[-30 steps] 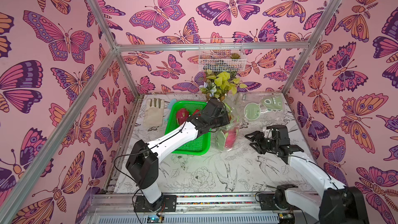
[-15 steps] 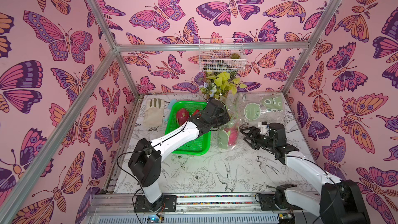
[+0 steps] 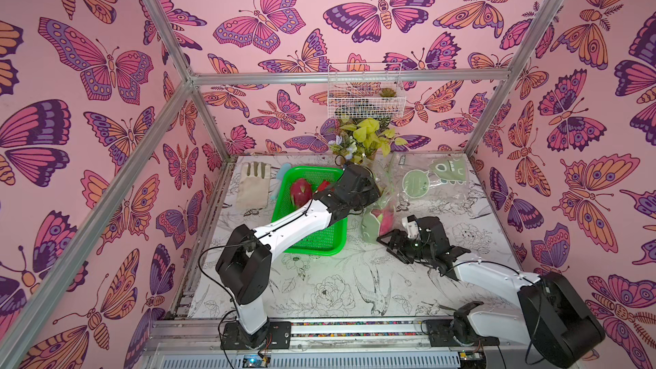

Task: Open the zip-top bag and take out the dragon fruit
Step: Pick up the dragon fruit from the zipper food storage bag.

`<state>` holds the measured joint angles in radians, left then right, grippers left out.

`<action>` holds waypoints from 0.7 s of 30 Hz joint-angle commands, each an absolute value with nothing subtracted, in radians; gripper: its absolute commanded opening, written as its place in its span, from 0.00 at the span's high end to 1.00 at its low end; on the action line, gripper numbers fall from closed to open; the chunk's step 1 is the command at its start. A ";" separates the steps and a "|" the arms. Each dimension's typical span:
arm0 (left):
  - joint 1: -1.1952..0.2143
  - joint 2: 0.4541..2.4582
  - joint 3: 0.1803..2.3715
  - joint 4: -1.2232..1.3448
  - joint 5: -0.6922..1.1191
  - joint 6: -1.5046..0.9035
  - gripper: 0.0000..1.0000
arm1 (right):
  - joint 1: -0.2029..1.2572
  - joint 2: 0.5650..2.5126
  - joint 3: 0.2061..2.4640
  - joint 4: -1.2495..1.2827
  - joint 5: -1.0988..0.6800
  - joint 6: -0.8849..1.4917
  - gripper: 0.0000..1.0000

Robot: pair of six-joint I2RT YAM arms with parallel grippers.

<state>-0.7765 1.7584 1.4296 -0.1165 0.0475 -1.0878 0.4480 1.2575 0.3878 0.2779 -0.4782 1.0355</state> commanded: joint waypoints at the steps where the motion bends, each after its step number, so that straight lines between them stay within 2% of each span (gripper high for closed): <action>1: -0.775 1.766 1.451 -0.045 0.043 -1.102 1.00 | 0.469 1.276 0.340 0.483 -0.429 0.970 0.30; 11: -0.775 1.763 1.455 -0.033 0.063 -1.111 1.00 | 0.488 1.388 0.305 0.763 -0.401 0.850 0.49; 14: -0.775 1.758 1.448 -0.029 0.064 -1.115 1.00 | 0.488 1.418 0.317 0.776 -0.404 0.835 0.56; 19: -0.776 1.757 1.445 -0.023 0.069 -1.117 1.00 | 0.488 1.452 0.315 0.819 -0.410 0.839 0.93; 21: -0.775 1.754 1.443 -0.022 0.069 -1.115 1.00 | 0.487 1.450 0.309 0.804 -0.401 0.835 1.00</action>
